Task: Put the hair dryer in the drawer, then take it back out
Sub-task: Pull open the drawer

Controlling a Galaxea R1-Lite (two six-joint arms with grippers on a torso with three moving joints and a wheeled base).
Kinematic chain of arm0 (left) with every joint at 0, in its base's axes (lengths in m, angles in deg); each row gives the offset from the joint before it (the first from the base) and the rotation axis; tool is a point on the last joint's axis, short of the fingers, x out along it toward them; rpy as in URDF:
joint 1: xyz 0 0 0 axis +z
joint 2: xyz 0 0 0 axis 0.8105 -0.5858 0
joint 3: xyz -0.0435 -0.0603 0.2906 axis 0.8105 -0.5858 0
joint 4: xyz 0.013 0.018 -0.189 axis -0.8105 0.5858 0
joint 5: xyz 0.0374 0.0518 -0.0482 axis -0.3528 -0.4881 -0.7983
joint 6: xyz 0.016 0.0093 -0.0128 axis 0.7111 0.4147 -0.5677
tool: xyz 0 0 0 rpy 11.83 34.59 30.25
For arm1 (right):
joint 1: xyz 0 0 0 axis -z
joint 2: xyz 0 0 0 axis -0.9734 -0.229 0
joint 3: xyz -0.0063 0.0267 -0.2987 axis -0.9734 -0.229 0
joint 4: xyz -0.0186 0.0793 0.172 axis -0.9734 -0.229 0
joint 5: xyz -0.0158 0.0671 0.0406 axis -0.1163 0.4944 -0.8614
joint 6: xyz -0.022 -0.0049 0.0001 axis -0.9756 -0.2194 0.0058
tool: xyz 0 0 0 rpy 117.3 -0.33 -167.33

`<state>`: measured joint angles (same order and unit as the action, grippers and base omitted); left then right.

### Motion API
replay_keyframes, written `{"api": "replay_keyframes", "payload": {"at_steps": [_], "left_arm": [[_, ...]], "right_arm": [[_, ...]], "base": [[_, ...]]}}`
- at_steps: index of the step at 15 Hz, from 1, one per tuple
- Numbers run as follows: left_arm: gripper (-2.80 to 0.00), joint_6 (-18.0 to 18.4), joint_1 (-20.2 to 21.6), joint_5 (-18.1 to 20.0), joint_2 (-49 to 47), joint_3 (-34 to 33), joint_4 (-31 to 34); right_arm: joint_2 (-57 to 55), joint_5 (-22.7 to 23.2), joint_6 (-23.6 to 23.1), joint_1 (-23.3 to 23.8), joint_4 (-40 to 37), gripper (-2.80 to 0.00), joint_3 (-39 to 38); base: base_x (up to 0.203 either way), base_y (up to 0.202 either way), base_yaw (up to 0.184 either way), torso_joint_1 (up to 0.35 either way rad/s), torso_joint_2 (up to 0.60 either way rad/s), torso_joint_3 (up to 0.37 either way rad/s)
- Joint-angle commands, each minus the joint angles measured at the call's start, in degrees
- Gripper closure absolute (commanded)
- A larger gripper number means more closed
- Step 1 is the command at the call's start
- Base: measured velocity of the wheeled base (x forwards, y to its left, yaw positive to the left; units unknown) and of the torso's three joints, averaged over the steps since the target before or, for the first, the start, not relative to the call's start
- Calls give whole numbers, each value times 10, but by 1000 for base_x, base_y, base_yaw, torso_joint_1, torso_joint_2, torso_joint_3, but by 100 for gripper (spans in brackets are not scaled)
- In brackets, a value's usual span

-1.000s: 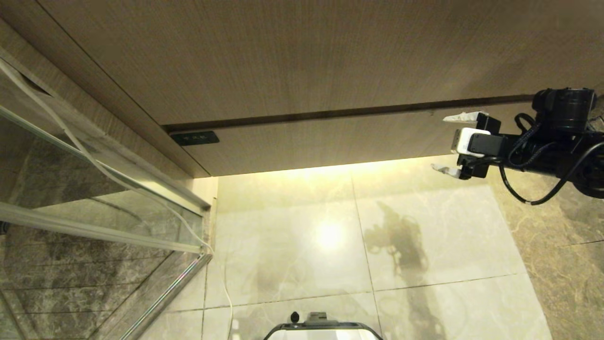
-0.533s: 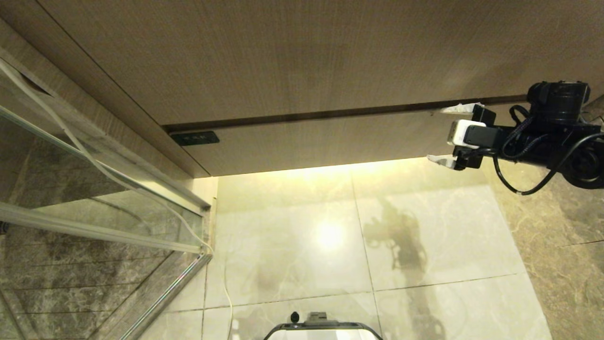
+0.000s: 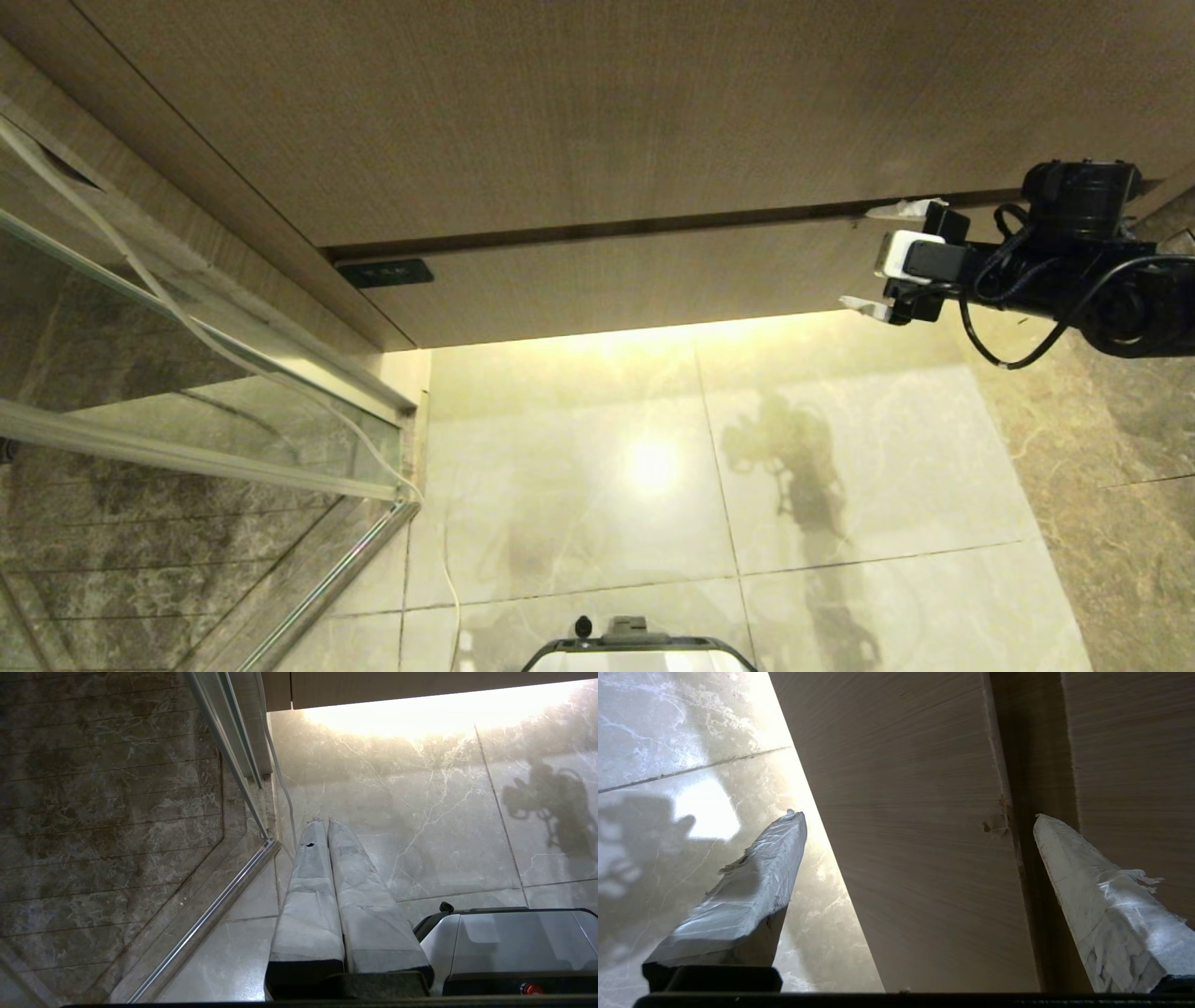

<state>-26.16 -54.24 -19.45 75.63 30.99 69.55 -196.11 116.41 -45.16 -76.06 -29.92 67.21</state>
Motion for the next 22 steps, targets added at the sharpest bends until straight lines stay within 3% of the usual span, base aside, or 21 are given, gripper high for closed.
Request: {"api": "replay_keyframes", "payload": {"at_steps": [1,15,22], "left_arm": [[0,-1,0,0,0,0,0],[0,-1,0,1,0,-1,0],[0,-1,0,1,0,0,0]], "right_arm": [[-19,1,-4,0,2,-280,17],[-58,2,-4,3,24,-280,29],[-21,2,-4,3,22,-280,14]], "base": [[0,0,0,0,0,0],[0,0,0,0,0,0],[0,0,0,0,0,0]]}}
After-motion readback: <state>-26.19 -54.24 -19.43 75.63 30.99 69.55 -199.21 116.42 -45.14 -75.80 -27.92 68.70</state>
